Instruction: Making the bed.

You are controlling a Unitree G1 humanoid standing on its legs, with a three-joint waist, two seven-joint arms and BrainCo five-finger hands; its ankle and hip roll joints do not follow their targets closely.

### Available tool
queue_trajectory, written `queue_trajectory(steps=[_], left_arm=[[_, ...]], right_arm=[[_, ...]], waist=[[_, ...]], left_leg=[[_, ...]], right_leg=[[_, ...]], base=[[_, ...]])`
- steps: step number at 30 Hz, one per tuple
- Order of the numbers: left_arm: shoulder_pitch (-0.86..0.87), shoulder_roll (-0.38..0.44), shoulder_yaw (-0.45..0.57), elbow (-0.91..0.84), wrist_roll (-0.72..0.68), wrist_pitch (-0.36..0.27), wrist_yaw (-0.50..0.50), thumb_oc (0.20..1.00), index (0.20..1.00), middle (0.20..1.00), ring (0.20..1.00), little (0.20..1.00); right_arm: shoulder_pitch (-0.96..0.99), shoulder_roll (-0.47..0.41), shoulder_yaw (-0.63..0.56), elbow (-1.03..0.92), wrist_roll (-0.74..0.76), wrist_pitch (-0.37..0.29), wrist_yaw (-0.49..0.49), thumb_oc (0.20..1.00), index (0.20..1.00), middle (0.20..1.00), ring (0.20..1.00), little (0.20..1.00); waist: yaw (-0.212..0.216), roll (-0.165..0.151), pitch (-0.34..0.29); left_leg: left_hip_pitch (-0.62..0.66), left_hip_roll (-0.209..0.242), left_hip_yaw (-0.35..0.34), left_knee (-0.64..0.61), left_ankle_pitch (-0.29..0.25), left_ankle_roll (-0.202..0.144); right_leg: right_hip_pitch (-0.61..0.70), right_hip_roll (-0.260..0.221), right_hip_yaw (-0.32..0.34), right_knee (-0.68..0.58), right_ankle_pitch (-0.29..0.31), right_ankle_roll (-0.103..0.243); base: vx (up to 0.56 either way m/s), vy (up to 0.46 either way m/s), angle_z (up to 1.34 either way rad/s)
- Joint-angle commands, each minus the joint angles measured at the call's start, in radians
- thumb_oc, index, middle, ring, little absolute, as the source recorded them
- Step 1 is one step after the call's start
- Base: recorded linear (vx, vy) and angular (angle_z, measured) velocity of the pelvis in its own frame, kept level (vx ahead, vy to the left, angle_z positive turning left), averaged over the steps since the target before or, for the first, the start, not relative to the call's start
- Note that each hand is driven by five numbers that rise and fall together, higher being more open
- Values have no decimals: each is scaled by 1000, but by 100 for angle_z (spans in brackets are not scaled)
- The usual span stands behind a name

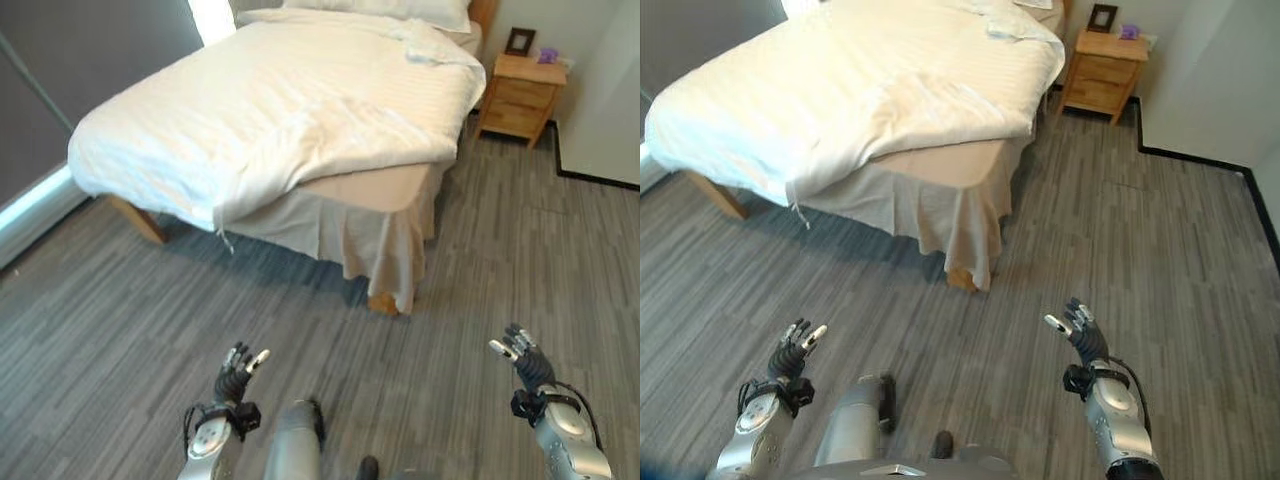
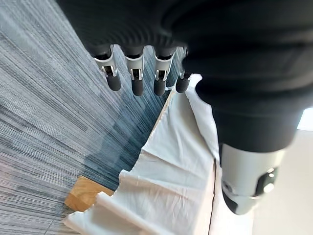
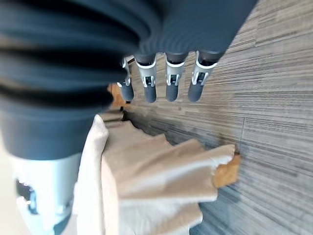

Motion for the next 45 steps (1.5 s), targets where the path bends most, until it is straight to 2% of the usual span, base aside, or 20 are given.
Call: queue_trajectory(steps=[1,3,4,6,7,8,9,11,12,14,16,17,19,20,21,24,27,32,38,45], left_arm=[[-85,2,39,-13,-29,-55,-4,1000,1000,1000,1000,1000],[-76,7,61,-14,-20,-56,-2,1000,1000,1000,1000,1000],[-66,9,79,-20,-23,-60,2,1000,1000,1000,1000,1000],[-65,10,79,-21,-23,-59,2,1000,1000,1000,1000,1000],[-64,6,83,-20,-25,-62,2,1000,1000,1000,1000,1000],[-66,9,84,-24,-24,-64,12,1000,1000,1000,1000,1000],[-79,12,90,-29,-27,-65,21,1000,1000,1000,1000,1000],[-91,18,82,-58,-30,-66,20,1000,1000,1000,1000,1000],[-105,27,74,-61,-28,-66,20,1000,1000,1000,1000,1000],[-136,52,62,-56,-2,-67,17,1000,1000,1000,1000,1000],[-149,61,60,-51,4,-67,17,1000,1000,1000,1000,1000],[-158,63,60,-46,-9,-68,10,1000,1000,1000,1000,1000],[-169,64,46,-33,-14,-68,5,1000,1000,1000,1000,1000],[-178,68,35,-17,-3,-71,6,1000,1000,1000,1000,1000],[-177,67,28,-14,3,-71,4,1000,1000,1000,1000,1000],[-160,63,34,-23,32,-69,5,1000,1000,1000,1000,1000],[-114,46,62,-19,12,-72,0,1000,1000,1000,1000,1000],[-88,37,77,-38,-18,-70,3,1000,1000,1000,1000,1000],[-82,42,106,-66,-15,-79,11,1000,1000,1000,1000,1000],[-82,41,121,-60,-18,-88,20,1000,1000,1000,1000,1000]], right_arm=[[-27,-59,-23,-71,5,-54,8,1000,1000,1000,1000,1000],[-13,-55,-26,-68,-11,-47,20,1000,1000,1000,1000,1000],[-7,-46,-23,-76,-24,-37,22,1000,1000,1000,1000,1000],[-5,-46,-23,-77,-24,-37,21,1000,1000,1000,1000,1000],[1,-26,-22,-70,-25,-42,16,1000,1000,1000,1000,1000],[4,-12,-34,-73,-17,-49,6,1000,1000,1000,1000,1000],[3,15,-51,-83,22,-58,-7,1000,1000,1000,1000,1000],[3,31,-60,-88,41,-61,-2,1000,1000,1000,1000,1000],[4,24,-59,-86,28,-60,-4,1000,1000,1000,1000,1000],[2,30,-63,-81,26,-60,-12,1000,1000,1000,1000,1000],[12,34,-68,-82,31,-58,-8,1000,1000,1000,1000,1000],[19,32,-78,-82,27,-58,-6,1000,1000,1000,1000,1000],[41,32,-91,-79,26,-56,-5,1000,1000,1000,1000,1000],[50,35,-98,-65,34,-59,-3,1000,1000,1000,1000,1000],[62,36,-100,-62,30,-57,-1,1000,1000,1000,1000,1000],[80,33,-103,-69,5,-50,7,1000,1000,1000,1000,1000],[63,24,-104,-54,7,-55,10,1000,1000,1000,1000,1000],[32,0,-122,-51,4,-62,1,1000,1000,1000,1000,1000],[34,-17,-129,-55,-34,-62,2,1000,1000,1000,1000,1000],[6,-51,-84,-93,-113,-65,15,1000,1000,1000,1000,1000]], waist=[[28,55,13],[28,66,-10],[38,70,-40],[40,67,-39],[40,56,-61],[35,36,-65],[35,27,-68],[12,41,-32],[-8,52,-10],[-39,75,15],[-59,73,20],[-72,70,22],[-103,52,22],[-123,41,23],[-130,37,16],[-126,9,5],[-110,1,-6],[-91,9,-14],[-81,17,-16],[-66,29,-10]], left_leg=[[217,76,-160,-181,104,-90],[202,90,-117,-208,127,-101],[232,91,-81,-188,115,-77],[235,89,-77,-187,113,-76],[234,72,-76,-154,96,-55],[244,49,-61,-134,70,-34],[250,28,-33,-111,33,-3],[319,11,-26,-125,1,34],[346,10,-37,-135,-7,41],[389,17,-69,-140,-32,50],[429,12,-89,-158,-45,42],[442,9,-103,-169,-52,34],[472,-10,-139,-184,-64,29],[490,-19,-159,-200,-73,28],[500,-26,-173,-212,-76,28],[523,-36,-204,-214,-94,28],[520,-36,-215,-214,-96,29],[502,-27,-241,-214,-90,23],[505,-20,-266,-214,-93,15],[510,-11,-288,-214,-87,5]], right_leg=[[64,-136,63,-72,146,-85],[98,-137,67,-70,128,-76],[127,-150,86,-56,99,-64],[127,-152,88,-54,97,-63],[134,-188,86,-20,103,-48],[117,-229,85,54,144,-31],[73,-268,97,180,227,-10],[-58,-301,120,444,365,-9],[-117,-291,150,527,387,-15],[-216,-264,177,583,345,-34],[-252,-298,167,500,323,-39],[-266,-295,170,432,313,-37],[-245,-264,213,301,308,-23],[-236,-214,284,214,282,-22],[-244,-184,322,162,274,-17],[-214,-174,332,74,281,-4],[-186,-159,346,38,284,-12],[-161,-153,316,-2,268,-30],[-149,-147,303,9,244,-43],[-129,-139,282,9,222,-55]], base=[[466,73,-12],[548,147,-54],[476,160,-103],[274,120,-51],[369,216,-29],[473,337,-40],[288,318,3],[173,357,-9],[154,296,-28],[204,163,37],[275,16,74],[323,-63,48],[304,-61,70],[260,-31,108],[271,-29,120],[210,-70,35],[132,-90,43],[77,-71,-1],[73,-59,11],[24,-64,2]])
